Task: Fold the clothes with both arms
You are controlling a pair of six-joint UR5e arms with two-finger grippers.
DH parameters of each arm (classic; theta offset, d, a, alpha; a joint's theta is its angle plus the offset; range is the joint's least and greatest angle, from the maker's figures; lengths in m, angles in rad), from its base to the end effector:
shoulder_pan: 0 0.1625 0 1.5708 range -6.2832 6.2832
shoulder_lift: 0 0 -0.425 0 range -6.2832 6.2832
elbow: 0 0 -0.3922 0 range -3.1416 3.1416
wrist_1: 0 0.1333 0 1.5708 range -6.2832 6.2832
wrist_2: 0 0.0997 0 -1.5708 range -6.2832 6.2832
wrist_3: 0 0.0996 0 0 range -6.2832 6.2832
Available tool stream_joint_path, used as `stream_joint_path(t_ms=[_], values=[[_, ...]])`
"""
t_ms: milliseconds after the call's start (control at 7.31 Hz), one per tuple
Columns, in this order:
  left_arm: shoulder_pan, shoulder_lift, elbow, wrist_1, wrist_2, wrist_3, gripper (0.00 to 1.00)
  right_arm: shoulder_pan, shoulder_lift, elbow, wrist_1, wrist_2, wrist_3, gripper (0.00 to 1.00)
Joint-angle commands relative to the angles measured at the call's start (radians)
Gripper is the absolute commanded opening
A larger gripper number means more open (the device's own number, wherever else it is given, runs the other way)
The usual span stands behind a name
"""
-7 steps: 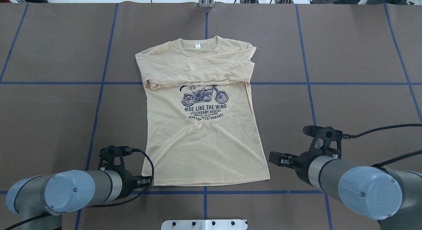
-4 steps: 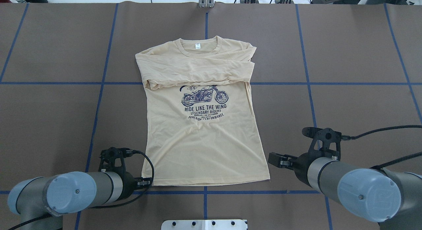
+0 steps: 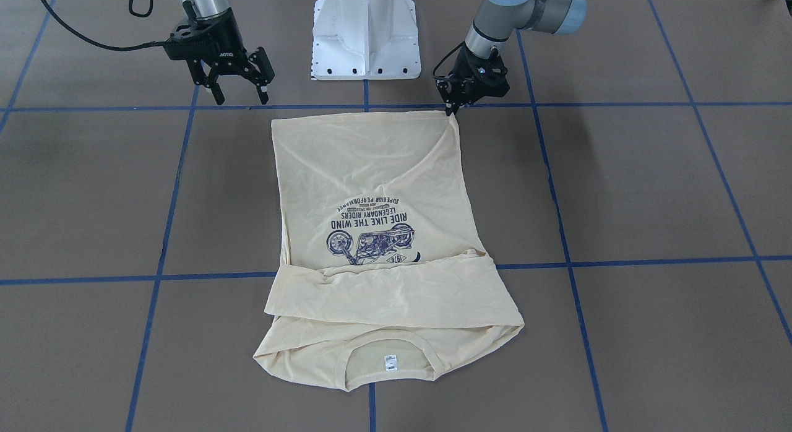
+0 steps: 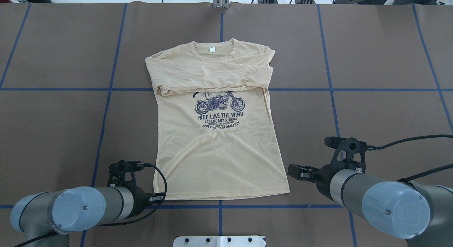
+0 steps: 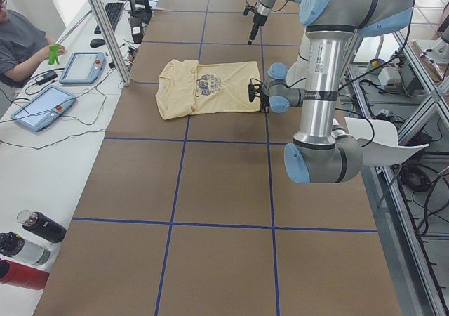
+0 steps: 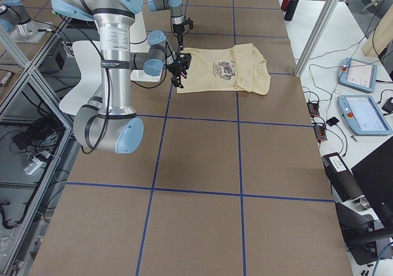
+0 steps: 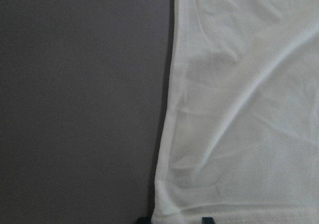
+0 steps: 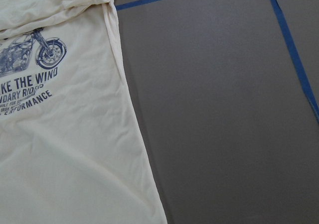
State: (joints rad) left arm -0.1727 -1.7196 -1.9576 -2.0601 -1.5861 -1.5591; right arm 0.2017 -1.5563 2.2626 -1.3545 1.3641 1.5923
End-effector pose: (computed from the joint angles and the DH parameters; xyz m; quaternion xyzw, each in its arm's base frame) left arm 0.5065 -0.2221 0.3491 0.0385 0.4888 -0.0663 0.8690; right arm -0.4027 -0.2393 0.3123 0.1318 -0.4326 0.1448 0.8800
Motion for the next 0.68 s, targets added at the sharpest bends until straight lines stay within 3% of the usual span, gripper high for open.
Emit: stream_joint_path(t_ms=[0,547], values=[[-0.001,0.005,-0.003,0.000,0.000,-0.003,0.00,-0.004,0.001,-0.001,0.000,-0.003,0.000,1.00],[-0.002,0.000,-0.036,0.002,-0.002,-0.003,0.00,-0.082,0.102,-0.133,0.000,-0.088,0.081,0.98]])
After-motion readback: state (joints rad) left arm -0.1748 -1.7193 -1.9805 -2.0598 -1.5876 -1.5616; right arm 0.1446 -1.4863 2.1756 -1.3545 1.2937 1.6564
